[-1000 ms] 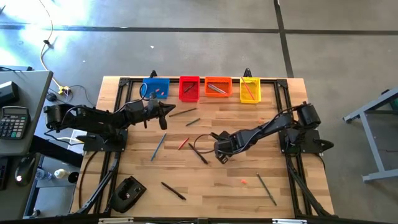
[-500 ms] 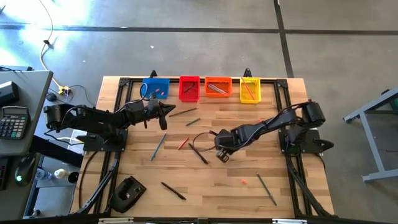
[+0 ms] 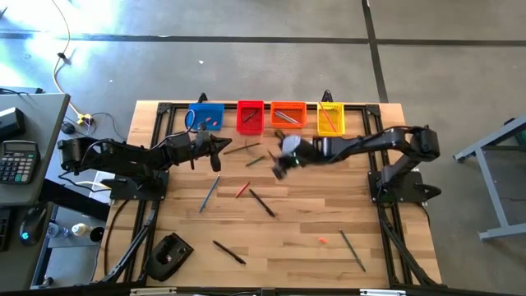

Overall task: Sort crayons/erasers/pens/pencils in bins
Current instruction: Put the red crayon into the red bin

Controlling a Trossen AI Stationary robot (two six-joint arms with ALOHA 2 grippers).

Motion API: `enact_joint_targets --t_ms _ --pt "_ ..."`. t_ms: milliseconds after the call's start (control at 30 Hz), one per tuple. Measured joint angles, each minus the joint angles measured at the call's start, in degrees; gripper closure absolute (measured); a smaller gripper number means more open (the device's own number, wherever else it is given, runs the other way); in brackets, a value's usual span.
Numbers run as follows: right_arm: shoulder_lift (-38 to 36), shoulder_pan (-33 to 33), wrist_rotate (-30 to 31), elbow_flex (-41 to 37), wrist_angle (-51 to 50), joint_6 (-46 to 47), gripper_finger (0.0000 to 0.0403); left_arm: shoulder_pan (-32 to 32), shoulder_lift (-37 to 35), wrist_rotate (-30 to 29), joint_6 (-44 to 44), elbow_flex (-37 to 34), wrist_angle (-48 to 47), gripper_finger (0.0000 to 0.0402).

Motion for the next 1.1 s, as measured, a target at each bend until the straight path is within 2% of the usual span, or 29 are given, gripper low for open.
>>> enact_joint_targets --t_ms 233,433,767,1100 --pt "5.75 -9.08 0.49 0.15 17.16 -3.51 0.0391 -0.02 0.0 -0.01 -0.66 0.0 0.13 0.0401" --pt "12.98 -15.04 -0.8 8.13 17.83 -7.31 0.0391 -0.02 0.0 0.01 -0.84 0.0 0.04 0.0401" --pt "29.36 -21.71 -4.51 32.37 0.76 -13.12 0.0391 -0.02 0.0 0.19 -0.86 0.0 -0.15 0.0401" --pt "42.77 -22.06 -4.18 52.61 -14.64 -16.32 0.0391 -0.04 0.0 0.21 -0.92 0.0 -0.66 0.0401"
